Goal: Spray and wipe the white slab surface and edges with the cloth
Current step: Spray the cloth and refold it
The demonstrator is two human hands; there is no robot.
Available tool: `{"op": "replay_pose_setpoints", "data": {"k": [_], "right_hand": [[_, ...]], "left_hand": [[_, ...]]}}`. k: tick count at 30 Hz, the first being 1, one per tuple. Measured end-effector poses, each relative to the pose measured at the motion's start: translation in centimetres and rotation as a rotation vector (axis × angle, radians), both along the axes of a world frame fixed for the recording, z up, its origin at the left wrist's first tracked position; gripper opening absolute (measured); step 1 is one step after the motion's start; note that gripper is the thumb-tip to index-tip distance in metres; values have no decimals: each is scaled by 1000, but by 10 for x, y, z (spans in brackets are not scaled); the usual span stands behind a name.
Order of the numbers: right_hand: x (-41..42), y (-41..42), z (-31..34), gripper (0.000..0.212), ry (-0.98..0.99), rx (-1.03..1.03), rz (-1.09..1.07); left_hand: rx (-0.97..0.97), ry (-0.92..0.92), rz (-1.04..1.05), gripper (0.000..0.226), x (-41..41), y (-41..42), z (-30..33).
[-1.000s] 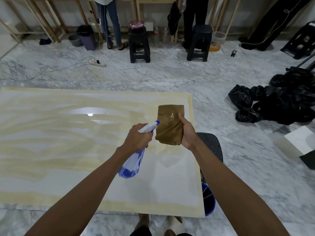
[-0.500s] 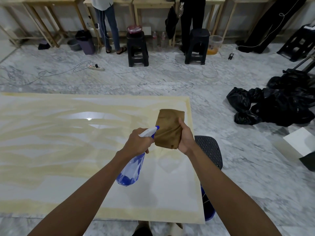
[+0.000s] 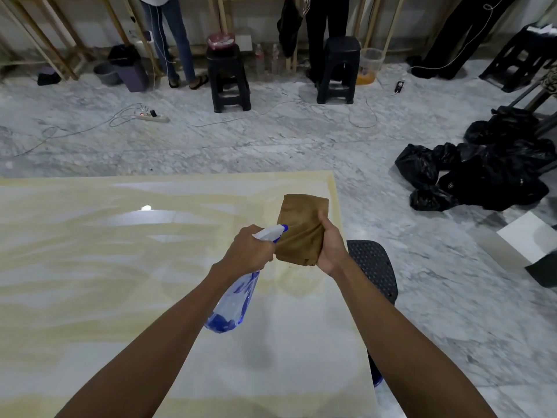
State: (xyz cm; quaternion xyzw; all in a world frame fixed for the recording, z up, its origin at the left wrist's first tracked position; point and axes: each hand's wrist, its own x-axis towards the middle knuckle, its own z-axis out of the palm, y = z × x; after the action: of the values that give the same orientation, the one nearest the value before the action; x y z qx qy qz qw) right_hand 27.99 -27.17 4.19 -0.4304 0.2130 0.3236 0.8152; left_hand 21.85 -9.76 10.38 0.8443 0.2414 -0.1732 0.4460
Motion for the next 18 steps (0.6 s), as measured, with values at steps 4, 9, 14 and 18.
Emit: {"op": "replay_pose_setpoints", "data": {"k": [4,9,14,18], "right_hand": [[19,10,-9,61,22,7,-45],[42,3,-35,53,51,-168,-25],[109,-8,-44,35,-429,-857,85],[192,3,-62,34,-1180,-1289,353]], "left_hand": [[45,54,-4,32,29,4,-5],[-89,-70,-25,29,57,20,2],[-193,-97,37,32,103,36,0],[-239,-195,77,27,130,48,-4]]}}
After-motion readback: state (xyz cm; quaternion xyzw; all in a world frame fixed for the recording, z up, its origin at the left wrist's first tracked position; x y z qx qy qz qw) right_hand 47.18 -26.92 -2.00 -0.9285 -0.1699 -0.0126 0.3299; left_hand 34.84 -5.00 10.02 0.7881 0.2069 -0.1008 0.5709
